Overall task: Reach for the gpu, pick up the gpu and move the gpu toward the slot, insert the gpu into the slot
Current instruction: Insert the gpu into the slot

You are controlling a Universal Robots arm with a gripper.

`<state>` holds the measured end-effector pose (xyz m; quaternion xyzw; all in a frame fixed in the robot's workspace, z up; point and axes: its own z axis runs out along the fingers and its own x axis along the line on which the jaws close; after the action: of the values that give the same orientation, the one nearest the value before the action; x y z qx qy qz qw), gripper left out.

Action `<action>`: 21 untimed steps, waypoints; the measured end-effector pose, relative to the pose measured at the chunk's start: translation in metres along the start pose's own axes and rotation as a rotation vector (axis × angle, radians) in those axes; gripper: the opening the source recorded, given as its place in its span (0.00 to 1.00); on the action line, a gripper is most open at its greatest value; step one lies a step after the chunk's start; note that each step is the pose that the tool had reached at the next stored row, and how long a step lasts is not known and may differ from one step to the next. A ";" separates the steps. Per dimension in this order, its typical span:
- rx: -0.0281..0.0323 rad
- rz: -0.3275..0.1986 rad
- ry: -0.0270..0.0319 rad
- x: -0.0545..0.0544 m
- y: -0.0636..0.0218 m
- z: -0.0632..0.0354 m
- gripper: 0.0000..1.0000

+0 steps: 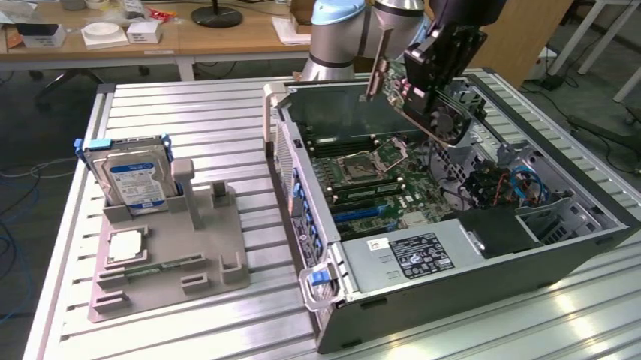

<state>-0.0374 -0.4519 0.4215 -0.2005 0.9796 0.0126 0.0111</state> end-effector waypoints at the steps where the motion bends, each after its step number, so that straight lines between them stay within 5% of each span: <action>1: -0.0001 -0.004 0.0000 0.000 0.0000 0.0000 0.27; 21: -0.0025 -0.094 0.0018 0.000 -0.0003 0.0000 0.27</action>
<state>-0.0374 -0.4523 0.4215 -0.2462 0.9691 0.0131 0.0105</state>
